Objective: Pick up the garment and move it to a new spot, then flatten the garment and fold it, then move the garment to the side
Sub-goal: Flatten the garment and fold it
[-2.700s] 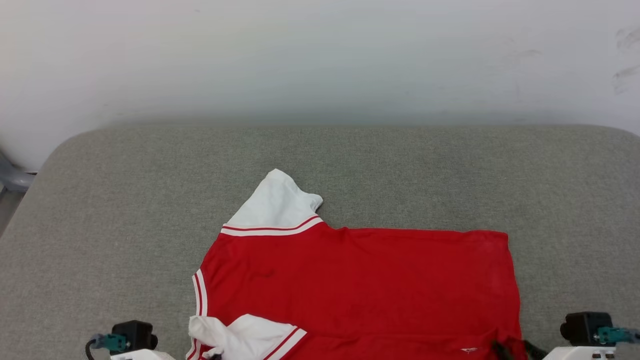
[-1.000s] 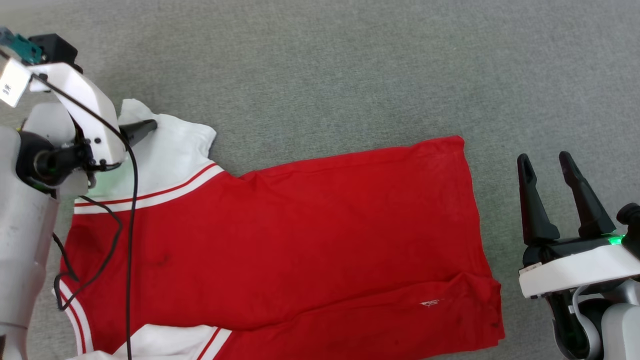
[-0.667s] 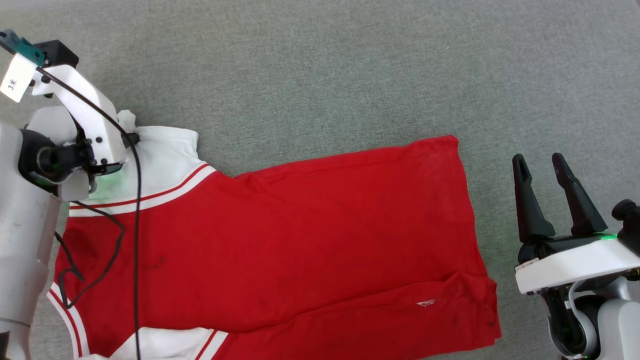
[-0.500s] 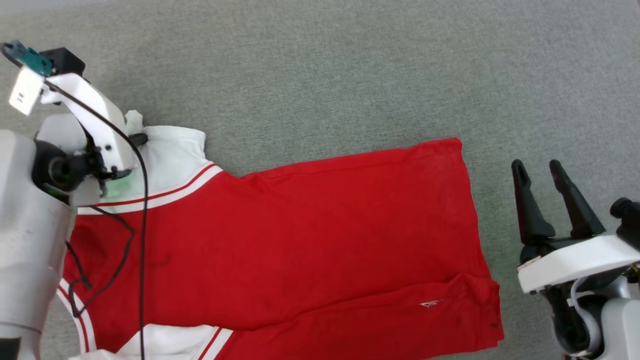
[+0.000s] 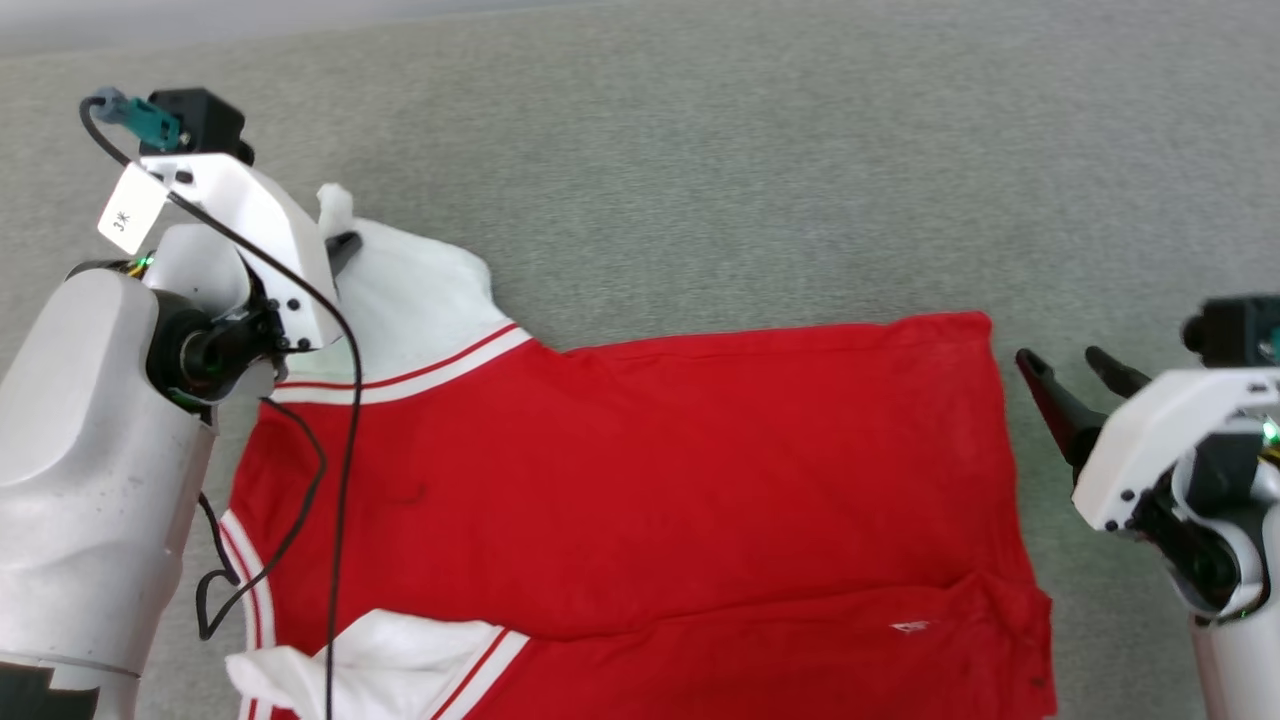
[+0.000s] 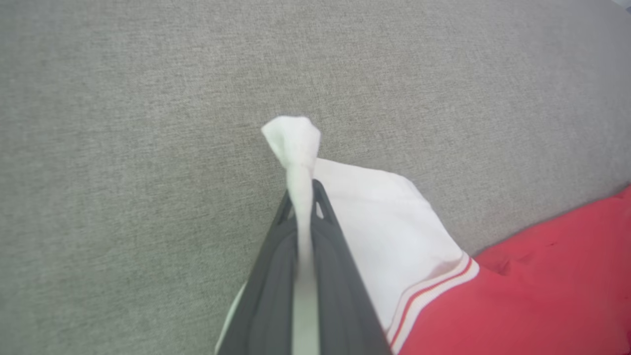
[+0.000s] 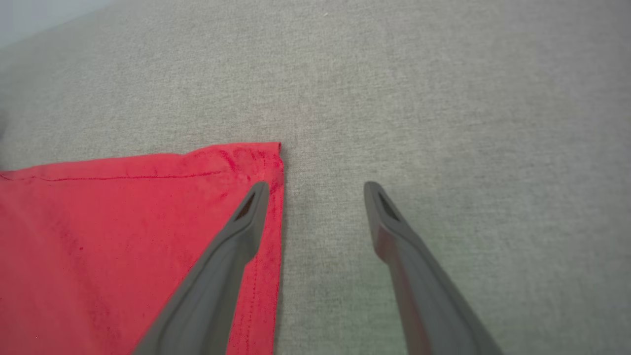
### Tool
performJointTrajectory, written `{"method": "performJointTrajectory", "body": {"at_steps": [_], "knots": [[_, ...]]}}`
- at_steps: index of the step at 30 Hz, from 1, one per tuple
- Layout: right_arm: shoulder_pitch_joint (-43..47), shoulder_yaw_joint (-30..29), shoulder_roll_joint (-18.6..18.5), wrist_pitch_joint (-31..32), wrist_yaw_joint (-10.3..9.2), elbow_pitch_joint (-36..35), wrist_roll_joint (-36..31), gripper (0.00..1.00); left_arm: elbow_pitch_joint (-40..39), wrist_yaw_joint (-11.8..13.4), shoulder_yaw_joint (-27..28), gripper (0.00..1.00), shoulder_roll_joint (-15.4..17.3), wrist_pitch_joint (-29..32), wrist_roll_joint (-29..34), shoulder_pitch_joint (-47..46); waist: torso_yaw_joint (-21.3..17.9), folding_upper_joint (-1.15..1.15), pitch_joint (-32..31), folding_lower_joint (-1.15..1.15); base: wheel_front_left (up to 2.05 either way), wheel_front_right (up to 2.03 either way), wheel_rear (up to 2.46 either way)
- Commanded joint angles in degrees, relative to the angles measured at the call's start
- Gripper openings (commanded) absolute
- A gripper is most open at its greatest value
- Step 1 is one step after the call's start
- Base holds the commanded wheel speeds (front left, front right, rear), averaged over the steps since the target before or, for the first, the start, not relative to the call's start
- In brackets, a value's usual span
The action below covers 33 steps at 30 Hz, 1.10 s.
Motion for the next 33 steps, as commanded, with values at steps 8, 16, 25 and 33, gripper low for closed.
{"method": "performJointTrajectory", "body": {"at_steps": [8,16,25,33], "knots": [[-10.51,6.76,-5.12,13.55,-0.03,6.21,0.44,1.00,-9.37,0.73,-0.30,0.00,-0.05,-1.14,0.27,1.93,4.66,0.00,3.15,0.00,0.00,0.00,0.00],[-11.53,11.83,-5.03,23.60,-0.01,15.53,1.96,1.00,-13.53,0.49,-1.01,0.00,0.43,-0.97,0.17,3.38,6.60,0.00,4.76,0.00,0.00,0.00,0.00],[-13.96,10.67,-6.20,23.75,0.03,13.05,3.93,0.00,-14.26,0.55,-0.45,0.00,1.05,-3.65,0.43,4.56,6.80,0.00,3.01,0.00,0.00,0.00,0.00],[-11.17,5.52,-5.91,17.45,-0.03,5.75,2.63,0.00,-16.47,2.00,1.64,0.00,2.29,-6.70,-0.75,9.75,6.74,0.00,-2.03,0.00,0.00,0.00,0.00]]}}
